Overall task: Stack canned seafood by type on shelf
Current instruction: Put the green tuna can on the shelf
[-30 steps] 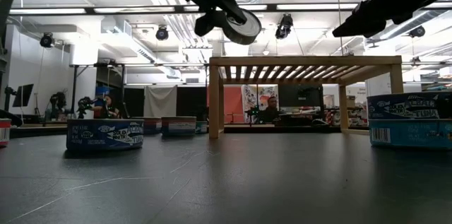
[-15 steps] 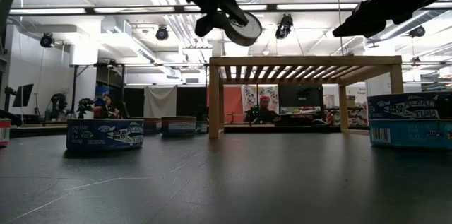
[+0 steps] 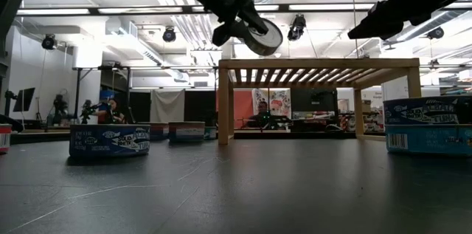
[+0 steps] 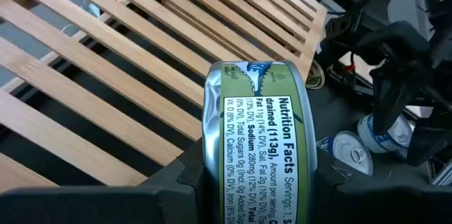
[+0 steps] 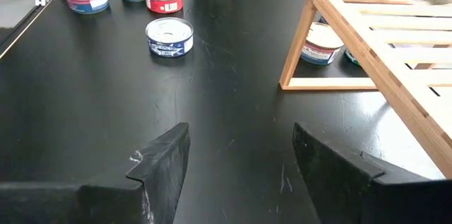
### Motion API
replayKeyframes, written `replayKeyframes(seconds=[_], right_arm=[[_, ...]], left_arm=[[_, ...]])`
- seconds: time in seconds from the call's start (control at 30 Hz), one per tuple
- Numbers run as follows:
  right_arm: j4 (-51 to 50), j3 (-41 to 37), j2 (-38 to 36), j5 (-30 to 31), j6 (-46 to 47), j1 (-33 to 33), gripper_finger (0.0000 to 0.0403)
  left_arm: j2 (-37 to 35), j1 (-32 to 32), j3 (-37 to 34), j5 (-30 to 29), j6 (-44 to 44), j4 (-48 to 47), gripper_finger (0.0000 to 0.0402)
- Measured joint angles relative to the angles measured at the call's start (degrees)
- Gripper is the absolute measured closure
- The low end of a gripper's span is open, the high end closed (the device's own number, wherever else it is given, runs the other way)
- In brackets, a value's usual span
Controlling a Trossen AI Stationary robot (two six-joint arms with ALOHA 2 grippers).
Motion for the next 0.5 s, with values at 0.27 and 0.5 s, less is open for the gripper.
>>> replayKeyframes(seconds=[0.27, 0.5], right_arm=[[0.0, 0.0, 0.0, 0.0, 0.1, 0.0, 0.0142], [0.0, 0.0, 0.0, 0.0, 0.3, 0.0, 0.0132]], left_arm=[[0.0, 0.1, -0.2, 0.0, -0.1, -0.2, 0.0289], [0.1, 0.1, -0.3, -0.1, -0.1, -0.2, 0.0289]])
